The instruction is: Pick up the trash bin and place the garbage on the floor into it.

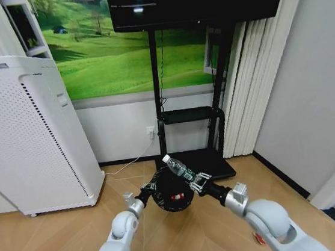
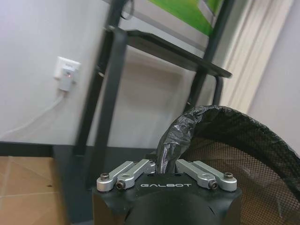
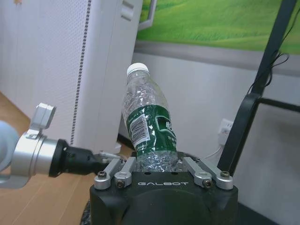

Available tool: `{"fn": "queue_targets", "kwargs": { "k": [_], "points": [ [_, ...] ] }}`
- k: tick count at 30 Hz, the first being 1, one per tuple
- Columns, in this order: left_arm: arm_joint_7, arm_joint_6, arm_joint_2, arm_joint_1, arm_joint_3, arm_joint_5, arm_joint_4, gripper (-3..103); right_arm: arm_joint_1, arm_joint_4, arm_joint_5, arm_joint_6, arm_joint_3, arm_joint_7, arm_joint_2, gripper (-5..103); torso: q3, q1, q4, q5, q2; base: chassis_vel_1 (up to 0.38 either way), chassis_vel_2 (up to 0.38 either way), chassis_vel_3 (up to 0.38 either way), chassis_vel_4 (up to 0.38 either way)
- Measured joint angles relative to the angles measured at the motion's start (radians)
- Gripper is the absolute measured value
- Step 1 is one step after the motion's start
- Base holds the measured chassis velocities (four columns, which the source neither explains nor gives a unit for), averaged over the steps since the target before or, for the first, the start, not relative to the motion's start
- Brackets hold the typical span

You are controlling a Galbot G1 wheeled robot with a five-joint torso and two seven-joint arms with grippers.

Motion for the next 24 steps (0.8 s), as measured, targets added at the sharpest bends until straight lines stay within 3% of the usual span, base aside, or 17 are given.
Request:
{"fn": "queue_targets", "kwargs": {
  "k": [5, 7, 9, 12, 13, 15, 16, 24],
  "points": [
    [-0.009, 0.001, -0.002, -0.012, 0.041, 0.002, 0.004, 7, -0.001, -0.033, -0.029, -0.003, -0.039, 0.002, 0.007, 27, 0.0, 0.0, 0.0, 0.0, 0.0, 0.0, 0.0, 0.0, 0.0],
    [-0.01, 0.002, -0.003, -0.016, 0.05, 0.002, 0.004, 7, -0.001, -0.052, -0.037, -0.001, -0.042, 0.008, 0.014, 37, 0.0, 0.0, 0.0, 0.0, 0.0, 0.0, 0.0, 0.0, 0.0],
    [-0.01, 0.002, -0.003, -0.017, 0.052, 0.002, 0.004, 7, -0.001, -0.059, -0.038, 0.001, -0.04, 0.009, 0.016, 37, 0.0, 0.0, 0.0001, 0.0, 0.0, 0.0, 0.0, 0.0, 0.0],
    [-0.01, 0.002, 0.001, -0.017, 0.052, 0.002, 0.004, 7, -0.004, -0.073, -0.04, 0.007, -0.027, 0.009, 0.016, 54, 0.0, 0.0, 0.0002, 0.0, 0.0, 0.0, 0.0, 0.0, 0.0],
    [-0.01, 0.002, 0.001, -0.017, 0.052, 0.002, 0.004, 7, -0.004, -0.073, -0.04, 0.007, -0.027, 0.009, 0.016, 54, 0.0, 0.0, 0.0002, 0.0, 0.0, 0.0, 0.0, 0.0, 0.0],
    [-0.009, 0.002, 0.001, -0.019, 0.05, 0.002, 0.004, 7, -0.004, -0.075, -0.039, 0.01, -0.015, 0.007, 0.014, 65, 0.0, 0.0, 0.0001, 0.0, 0.0, 0.0, 0.0, 0.0, 0.0],
    [-0.009, 0.002, 0.001, -0.019, 0.05, 0.002, 0.004, 7, -0.004, -0.075, -0.039, 0.01, -0.015, 0.007, 0.014, 65, 0.0, 0.0, 0.0001, 0.0, 0.0, 0.0, 0.0, 0.0, 0.0],
    [-0.006, 0.003, 0.001, -0.017, 0.042, 0.002, -0.002, 7, 0.003, -0.072, -0.03, 0.011, -0.008, 0.001, 0.009, 96, 0.0, 0.0, 0.0001, -0.0001, 0.0, 0.0, 0.0, 0.0, 0.0]
  ]
}}
